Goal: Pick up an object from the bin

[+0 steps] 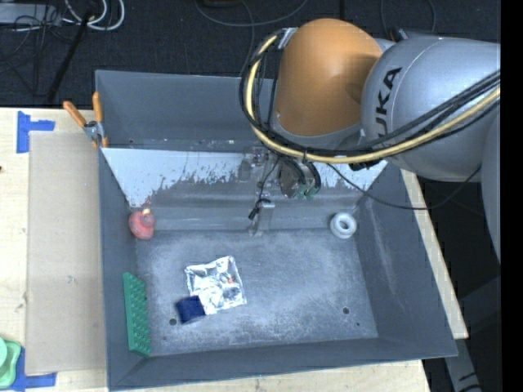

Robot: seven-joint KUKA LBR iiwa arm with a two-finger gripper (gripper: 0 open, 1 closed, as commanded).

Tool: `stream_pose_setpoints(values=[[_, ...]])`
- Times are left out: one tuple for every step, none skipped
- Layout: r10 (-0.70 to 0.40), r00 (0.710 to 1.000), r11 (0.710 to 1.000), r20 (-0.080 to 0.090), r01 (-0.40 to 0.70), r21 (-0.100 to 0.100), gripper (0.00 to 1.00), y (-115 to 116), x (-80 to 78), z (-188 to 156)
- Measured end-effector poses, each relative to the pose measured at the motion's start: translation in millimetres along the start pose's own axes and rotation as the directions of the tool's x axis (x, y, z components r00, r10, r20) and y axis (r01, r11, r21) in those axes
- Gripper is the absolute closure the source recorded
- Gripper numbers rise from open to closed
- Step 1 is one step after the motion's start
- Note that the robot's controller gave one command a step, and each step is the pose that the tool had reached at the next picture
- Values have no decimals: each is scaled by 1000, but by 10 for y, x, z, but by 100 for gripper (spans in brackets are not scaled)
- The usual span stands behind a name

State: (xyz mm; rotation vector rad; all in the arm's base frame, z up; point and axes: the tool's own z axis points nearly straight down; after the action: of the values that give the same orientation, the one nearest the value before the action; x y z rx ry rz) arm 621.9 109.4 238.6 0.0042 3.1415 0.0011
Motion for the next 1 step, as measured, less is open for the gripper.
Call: stream_pose_setpoints(values=[[-261, 965, 965, -9, 261, -1, 0, 373, 788, 1172]])
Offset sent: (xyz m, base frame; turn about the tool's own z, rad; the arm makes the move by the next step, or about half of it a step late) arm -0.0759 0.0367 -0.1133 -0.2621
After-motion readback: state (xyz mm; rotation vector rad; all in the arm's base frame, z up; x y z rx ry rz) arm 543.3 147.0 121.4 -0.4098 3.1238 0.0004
